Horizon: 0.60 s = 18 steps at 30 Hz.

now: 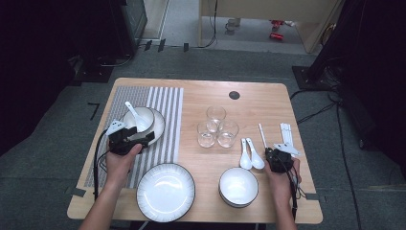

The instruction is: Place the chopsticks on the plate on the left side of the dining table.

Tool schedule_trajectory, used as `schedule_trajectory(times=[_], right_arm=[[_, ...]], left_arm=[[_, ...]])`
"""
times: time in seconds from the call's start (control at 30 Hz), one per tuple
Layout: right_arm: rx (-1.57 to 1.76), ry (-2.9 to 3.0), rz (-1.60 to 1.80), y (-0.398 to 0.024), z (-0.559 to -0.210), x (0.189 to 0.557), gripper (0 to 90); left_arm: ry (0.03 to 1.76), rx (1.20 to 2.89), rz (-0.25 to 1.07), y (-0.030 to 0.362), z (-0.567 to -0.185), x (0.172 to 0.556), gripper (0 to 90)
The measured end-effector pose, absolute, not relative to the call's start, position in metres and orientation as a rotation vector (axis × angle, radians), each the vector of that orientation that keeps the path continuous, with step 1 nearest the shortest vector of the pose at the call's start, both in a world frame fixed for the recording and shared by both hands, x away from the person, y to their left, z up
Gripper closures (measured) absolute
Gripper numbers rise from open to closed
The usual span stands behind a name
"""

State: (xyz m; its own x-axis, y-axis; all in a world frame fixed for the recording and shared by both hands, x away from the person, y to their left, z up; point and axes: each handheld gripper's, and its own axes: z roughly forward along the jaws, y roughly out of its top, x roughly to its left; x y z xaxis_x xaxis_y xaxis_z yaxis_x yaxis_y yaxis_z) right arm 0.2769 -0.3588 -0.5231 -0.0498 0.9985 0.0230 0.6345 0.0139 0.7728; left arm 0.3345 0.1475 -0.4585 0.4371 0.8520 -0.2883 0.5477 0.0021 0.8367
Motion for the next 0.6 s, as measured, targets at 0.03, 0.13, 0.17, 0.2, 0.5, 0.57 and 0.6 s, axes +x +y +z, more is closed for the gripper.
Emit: schedule_trajectory(times=[0.03,0.13,0.17,0.2,0.5,0.57,0.6], right_arm=[[1.684,1.738,0.852,-0.359,-0.523,0.277,86.2],[1.712,1.728,0.885,-0.363,-0.523,0.277,86.4],[1.714,1.726,0.887,-0.364,-0.523,0.277,86.5],[1.710,1.720,0.903,-0.364,-0.523,0.276,86.5],[1.693,1.727,0.986,-0.375,-0.507,0.266,86.6],[1.673,1.741,0.997,-0.375,-0.499,0.265,86.6],[1.654,1.750,1.001,-0.376,-0.493,0.264,86.6]], left_arm=[[1.231,1.672,0.373,0.147,-0.458,0.334,14.9],[1.224,1.676,0.376,0.147,-0.457,0.335,14.9],[1.224,1.672,0.375,0.147,-0.456,0.335,14.9],[1.221,1.662,0.366,0.147,-0.455,0.335,15.0],[1.176,1.673,0.348,0.140,-0.450,0.333,15.0],[1.162,1.671,0.334,0.138,-0.449,0.333,15.0],[1.158,1.672,0.334,0.136,-0.448,0.332,15.0]])
